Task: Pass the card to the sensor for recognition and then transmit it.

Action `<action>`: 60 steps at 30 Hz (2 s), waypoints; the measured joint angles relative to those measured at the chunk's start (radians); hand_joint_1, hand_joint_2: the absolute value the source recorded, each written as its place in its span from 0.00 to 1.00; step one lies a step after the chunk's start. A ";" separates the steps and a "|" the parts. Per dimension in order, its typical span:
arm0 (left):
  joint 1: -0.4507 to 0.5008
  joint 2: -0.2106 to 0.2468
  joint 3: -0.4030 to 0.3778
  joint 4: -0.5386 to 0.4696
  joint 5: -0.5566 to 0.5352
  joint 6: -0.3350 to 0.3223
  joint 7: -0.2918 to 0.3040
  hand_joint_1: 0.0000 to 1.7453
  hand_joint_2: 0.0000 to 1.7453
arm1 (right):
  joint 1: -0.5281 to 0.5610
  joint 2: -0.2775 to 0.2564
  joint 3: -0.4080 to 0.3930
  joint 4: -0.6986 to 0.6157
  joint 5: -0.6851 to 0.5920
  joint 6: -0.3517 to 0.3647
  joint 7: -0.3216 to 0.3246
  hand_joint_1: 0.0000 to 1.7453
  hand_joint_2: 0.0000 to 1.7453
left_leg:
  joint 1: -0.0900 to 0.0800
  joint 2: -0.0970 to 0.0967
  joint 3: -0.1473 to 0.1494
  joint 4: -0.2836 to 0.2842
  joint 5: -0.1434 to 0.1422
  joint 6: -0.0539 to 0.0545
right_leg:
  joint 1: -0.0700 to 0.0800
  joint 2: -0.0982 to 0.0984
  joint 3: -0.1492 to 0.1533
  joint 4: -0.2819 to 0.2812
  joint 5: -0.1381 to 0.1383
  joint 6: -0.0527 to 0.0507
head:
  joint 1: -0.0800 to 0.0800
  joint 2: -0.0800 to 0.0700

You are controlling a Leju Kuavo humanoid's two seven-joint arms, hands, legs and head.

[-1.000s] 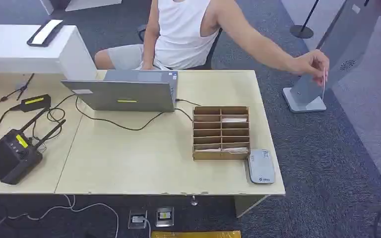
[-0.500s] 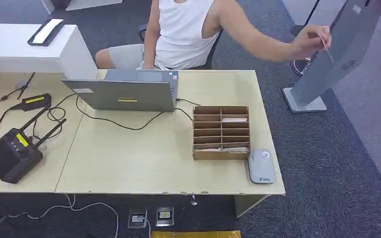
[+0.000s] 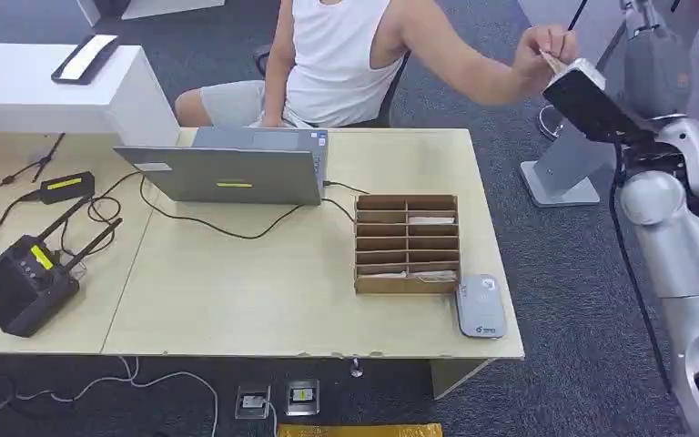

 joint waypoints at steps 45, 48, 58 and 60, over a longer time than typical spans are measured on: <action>0.005 0.014 -0.021 0.000 -0.031 -0.018 0.010 0.00 0.00 | 0.090 0.021 0.078 -0.112 -0.014 0.134 0.024 1.00 1.00 | 0.000 0.002 0.001 0.000 0.000 0.000 | 0.000 0.002 -0.001 0.000 0.000 0.000 | 0.000 0.000; 0.006 0.014 -0.021 0.000 -0.029 -0.018 0.011 0.00 0.00 | 0.118 0.020 0.063 -0.127 -0.034 0.152 0.029 1.00 1.00 | 0.000 0.002 0.001 0.000 0.000 0.000 | 0.000 0.002 -0.001 0.000 0.000 0.000 | 0.000 0.000; 0.007 0.014 -0.021 0.000 -0.012 -0.016 0.026 0.00 0.00 | 0.295 0.015 -0.007 -0.117 -0.107 0.233 -0.008 1.00 1.00 | 0.000 0.002 0.001 0.000 -0.001 -0.001 | 0.000 0.002 -0.001 -0.001 0.000 0.000 | 0.000 0.000; 0.008 0.016 -0.021 0.000 -0.014 -0.018 0.031 0.00 0.00 | 0.352 0.010 -0.027 -0.114 -0.107 0.249 -0.010 1.00 1.00 | 0.000 0.001 0.001 0.000 -0.001 -0.001 | 0.000 0.002 -0.001 -0.001 0.000 0.000 | 0.000 0.000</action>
